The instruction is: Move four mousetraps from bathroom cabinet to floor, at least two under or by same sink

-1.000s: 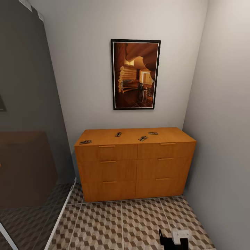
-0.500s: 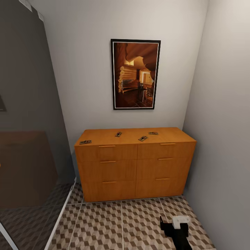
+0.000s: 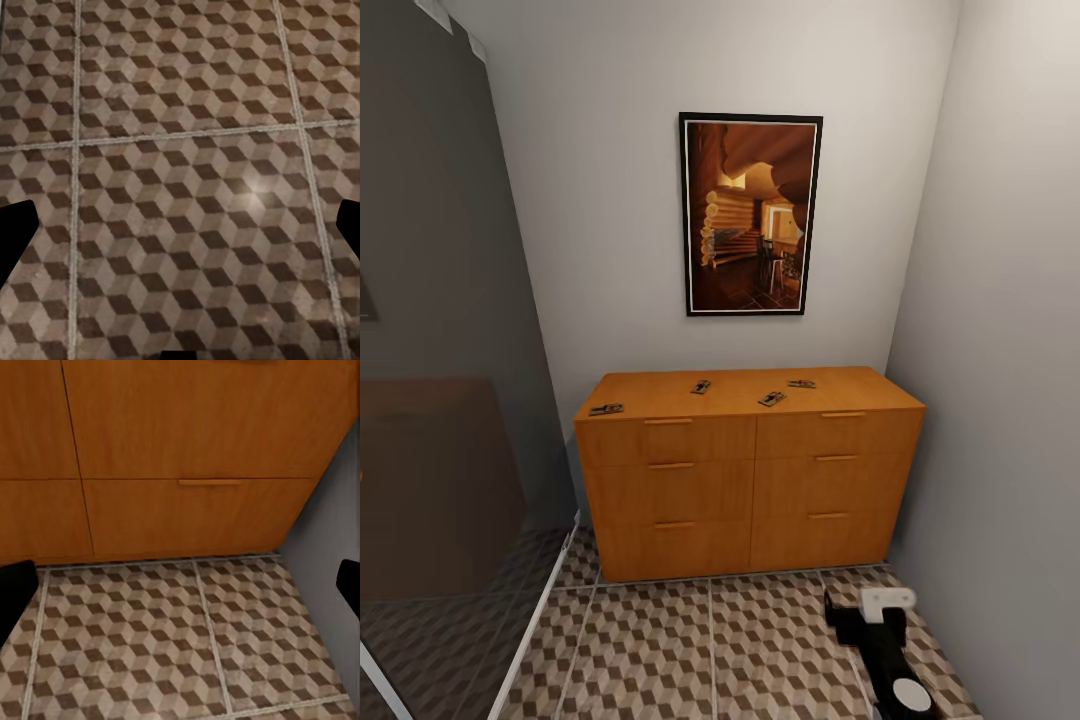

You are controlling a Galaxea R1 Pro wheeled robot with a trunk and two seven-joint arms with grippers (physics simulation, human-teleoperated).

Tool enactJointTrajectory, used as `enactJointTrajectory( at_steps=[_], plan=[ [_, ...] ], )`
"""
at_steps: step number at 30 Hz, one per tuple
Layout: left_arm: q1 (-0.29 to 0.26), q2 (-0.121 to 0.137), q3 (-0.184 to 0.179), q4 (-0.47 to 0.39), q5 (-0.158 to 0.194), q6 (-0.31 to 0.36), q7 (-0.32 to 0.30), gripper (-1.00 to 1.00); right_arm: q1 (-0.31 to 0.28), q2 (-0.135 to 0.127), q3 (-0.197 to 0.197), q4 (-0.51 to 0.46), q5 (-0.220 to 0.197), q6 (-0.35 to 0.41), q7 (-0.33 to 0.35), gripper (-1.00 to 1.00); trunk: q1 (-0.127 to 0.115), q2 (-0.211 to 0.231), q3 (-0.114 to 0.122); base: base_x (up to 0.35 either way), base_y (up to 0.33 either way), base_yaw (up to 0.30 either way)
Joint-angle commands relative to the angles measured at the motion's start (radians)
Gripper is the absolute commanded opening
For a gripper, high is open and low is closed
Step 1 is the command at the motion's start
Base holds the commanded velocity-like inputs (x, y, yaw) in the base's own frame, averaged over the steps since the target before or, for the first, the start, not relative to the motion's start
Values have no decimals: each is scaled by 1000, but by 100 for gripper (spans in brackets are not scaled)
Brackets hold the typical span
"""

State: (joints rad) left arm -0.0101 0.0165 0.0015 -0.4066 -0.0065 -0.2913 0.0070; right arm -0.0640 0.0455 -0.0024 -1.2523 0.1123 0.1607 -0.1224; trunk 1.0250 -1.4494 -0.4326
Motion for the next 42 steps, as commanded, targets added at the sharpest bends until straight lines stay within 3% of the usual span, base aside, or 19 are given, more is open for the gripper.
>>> enactJointTrajectory(
  at_steps=[1,17,27,31,42],
  plan=[
    [-1,0,0,1,-1,-3,1,100,0,1,0,-11,10,15,-2,100,0,-1,-1,0,0,0],
    [-1,-1,0,2,0,-3,1,100,0,1,0,-198,10,175,-3,100,0,-1,-1,0,0,0],
    [-1,-5,0,9,0,-2,1,100,-12,1,0,-239,11,209,-5,100,0,-1,-1,0,0,0],
    [-1,-8,0,16,-1,-2,1,100,-40,1,1,-242,11,233,-6,100,0,-1,-1,0,0,0],
    [-1,-10,0,22,-1,-2,1,100,-176,2,0,-245,10,388,-6,100,0,-1,-1,0,0,0]
  ],
)
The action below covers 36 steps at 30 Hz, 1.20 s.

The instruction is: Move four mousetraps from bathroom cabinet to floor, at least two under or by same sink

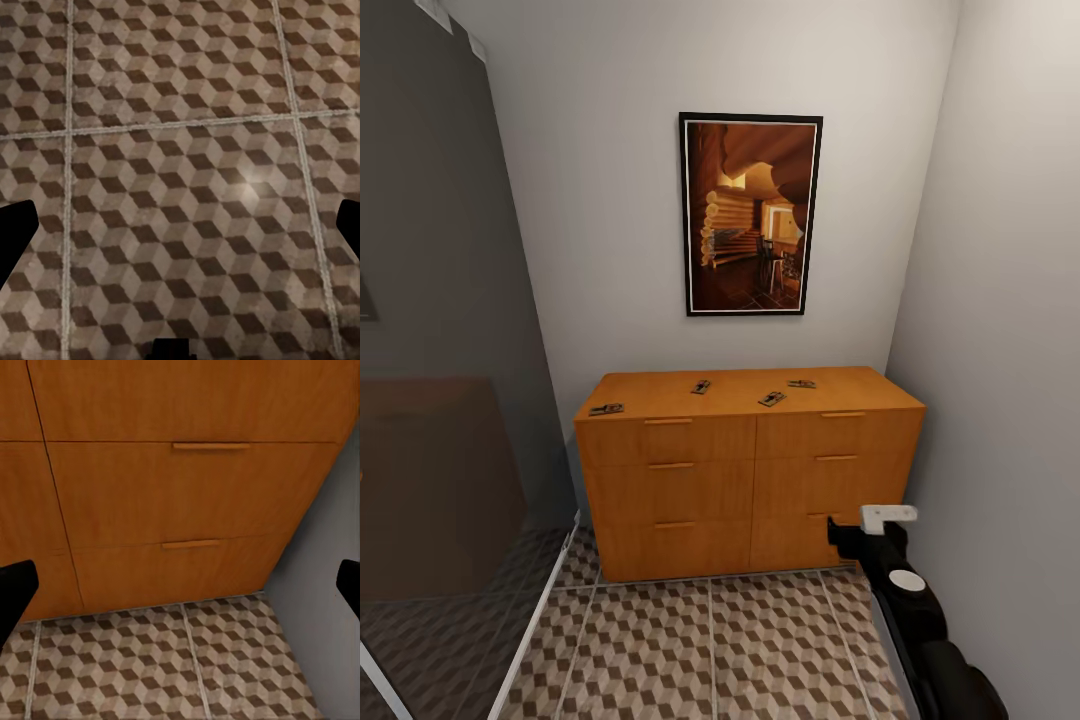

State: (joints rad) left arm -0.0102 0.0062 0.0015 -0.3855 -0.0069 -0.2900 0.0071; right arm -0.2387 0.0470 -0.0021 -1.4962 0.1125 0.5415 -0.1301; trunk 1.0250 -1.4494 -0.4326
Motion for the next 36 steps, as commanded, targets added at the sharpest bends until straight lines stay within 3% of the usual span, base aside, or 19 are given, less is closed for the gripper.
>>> enactJointTrajectory(
  at_steps=[1,6,13,24,36],
  plan=[
    [-1,0,0,1,-1,-3,1,100,-17,1,0,-3,10,14,2,100,0,-1,-1,0,0,0],
    [-1,0,0,1,-1,-3,1,100,-53,1,0,-24,10,34,0,100,0,-1,-1,0,0,0],
    [-1,0,0,2,-1,-3,1,100,-91,1,1,-70,10,126,0,100,0,-1,-1,0,0,0],
    [-1,-1,0,2,-1,-3,1,100,-157,1,1,-81,10,157,0,100,0,-1,-1,0,0,0],
    [-1,-6,0,2,-2,-3,1,100,-290,1,1,-82,10,240,0,100,0,-1,-1,0,0,0]
  ],
)
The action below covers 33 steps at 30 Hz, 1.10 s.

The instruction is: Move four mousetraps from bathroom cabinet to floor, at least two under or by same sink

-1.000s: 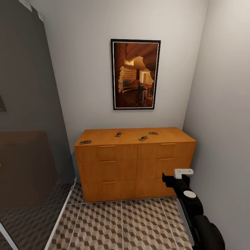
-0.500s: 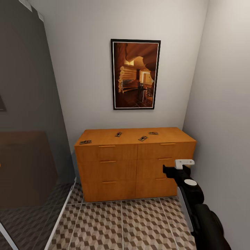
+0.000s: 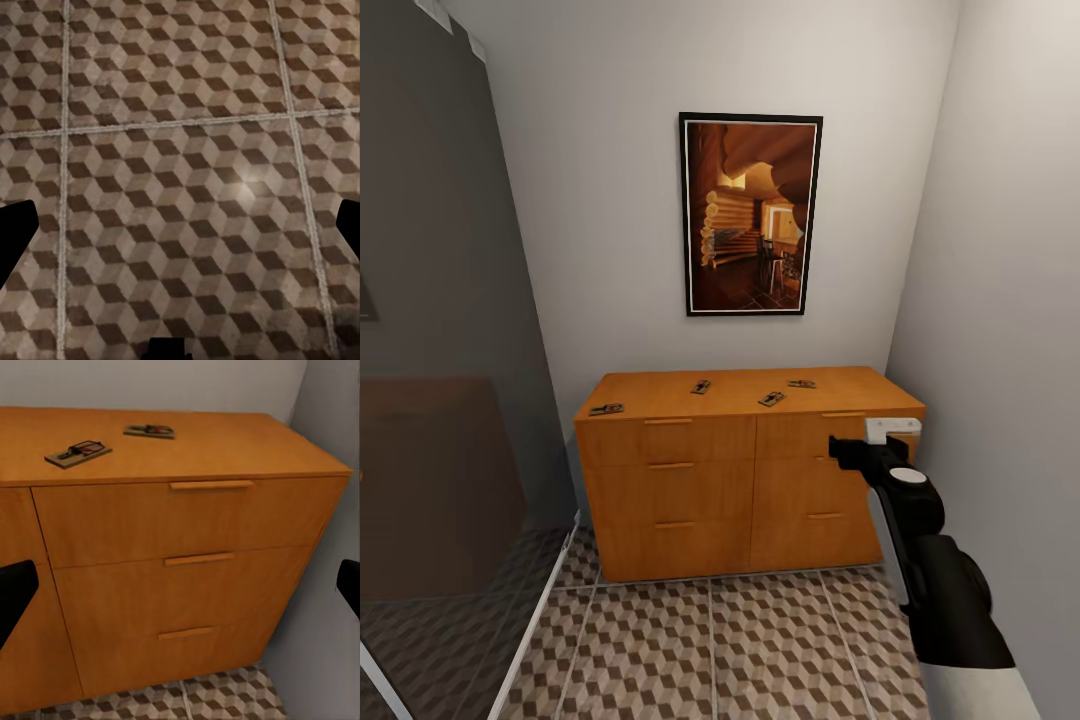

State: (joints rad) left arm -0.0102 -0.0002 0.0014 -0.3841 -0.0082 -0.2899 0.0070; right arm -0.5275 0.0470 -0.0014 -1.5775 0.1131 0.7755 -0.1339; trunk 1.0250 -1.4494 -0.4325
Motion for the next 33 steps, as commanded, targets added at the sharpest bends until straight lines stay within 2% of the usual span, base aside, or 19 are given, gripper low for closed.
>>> enactJointTrajectory(
  at_steps=[1,7,15,23,29,33],
  plan=[
    [-1,-1,0,1,-1,-3,1,100,-15,1,0,-1,10,11,3,100,0,-1,-1,0,0,0],
    [-1,-2,0,1,-1,-3,1,100,-116,1,0,-1,10,31,3,100,0,-1,-1,0,0,0],
    [-1,-3,0,1,-1,-3,1,100,-277,2,0,4,6,137,6,100,0,-1,-1,0,0,0],
    [-1,-3,0,0,-2,-4,1,100,-419,4,4,35,5,176,7,100,0,-1,-1,0,0,0],
    [-1,-3,0,-1,-2,-5,1,100,-499,6,4,106,5,184,7,100,0,-1,-1,0,0,0],
    [-1,-3,0,-1,-3,-5,1,100,-551,7,4,204,5,185,7,100,0,-1,-1,0,0,0]
  ],
)
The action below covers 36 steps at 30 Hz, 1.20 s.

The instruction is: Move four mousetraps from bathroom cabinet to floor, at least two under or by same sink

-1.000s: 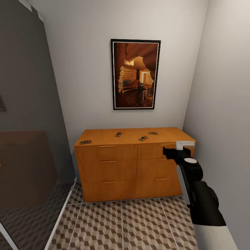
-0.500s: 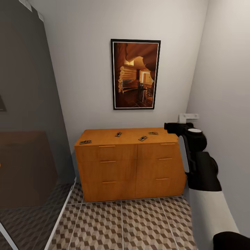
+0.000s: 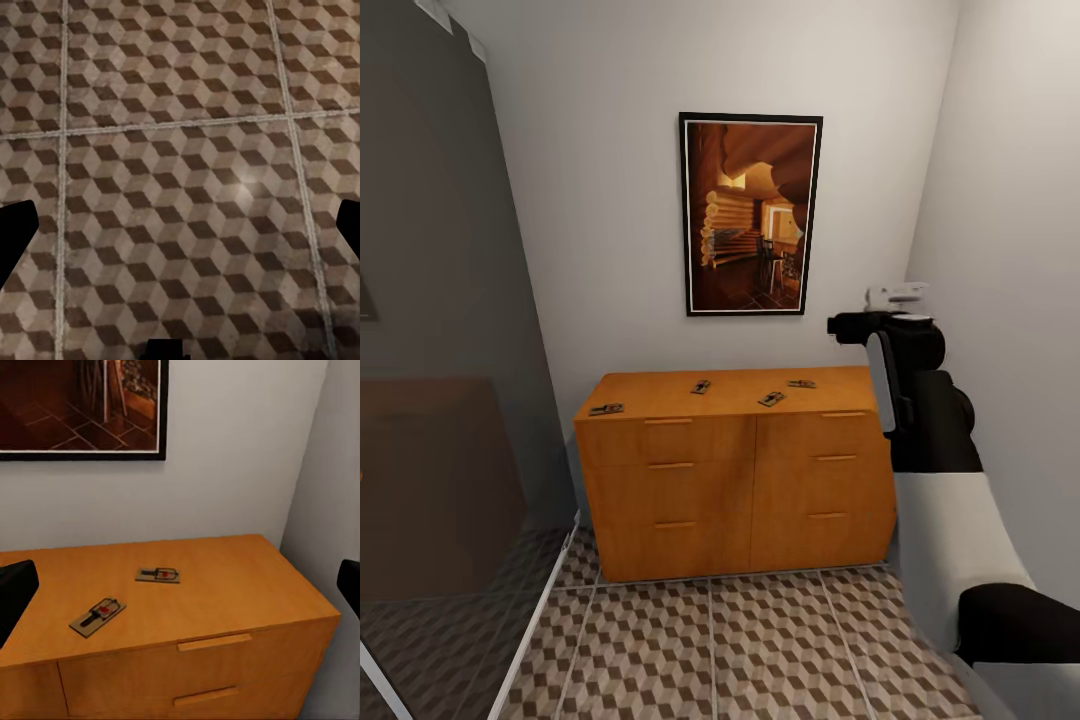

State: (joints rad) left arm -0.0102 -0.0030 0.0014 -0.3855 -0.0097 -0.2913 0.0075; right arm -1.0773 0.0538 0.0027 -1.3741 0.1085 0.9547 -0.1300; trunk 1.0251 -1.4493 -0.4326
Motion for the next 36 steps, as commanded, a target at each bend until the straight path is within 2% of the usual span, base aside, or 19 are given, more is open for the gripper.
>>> enactJointTrajectory(
  at_steps=[1,4,9,30,36],
  plan=[
    [-1,0,0,1,-1,-3,1,100,-8,1,0,22,10,5,4,100,0,-1,-1,0,0,0],
    [-1,0,0,1,0,-3,1,100,-23,0,0,108,10,-1,5,100,0,-1,-1,0,0,0],
    [-1,0,0,1,0,-3,1,100,-30,0,0,181,10,-17,7,100,0,-1,-1,0,0,0],
    [-1,0,0,1,-1,-3,1,100,-36,0,0,249,8,-36,13,100,0,-1,-1,0,0,0],
    [-1,0,0,1,-1,-3,1,100,-55,0,0,322,8,-36,13,100,0,-1,-1,0,0,0]
  ],
)
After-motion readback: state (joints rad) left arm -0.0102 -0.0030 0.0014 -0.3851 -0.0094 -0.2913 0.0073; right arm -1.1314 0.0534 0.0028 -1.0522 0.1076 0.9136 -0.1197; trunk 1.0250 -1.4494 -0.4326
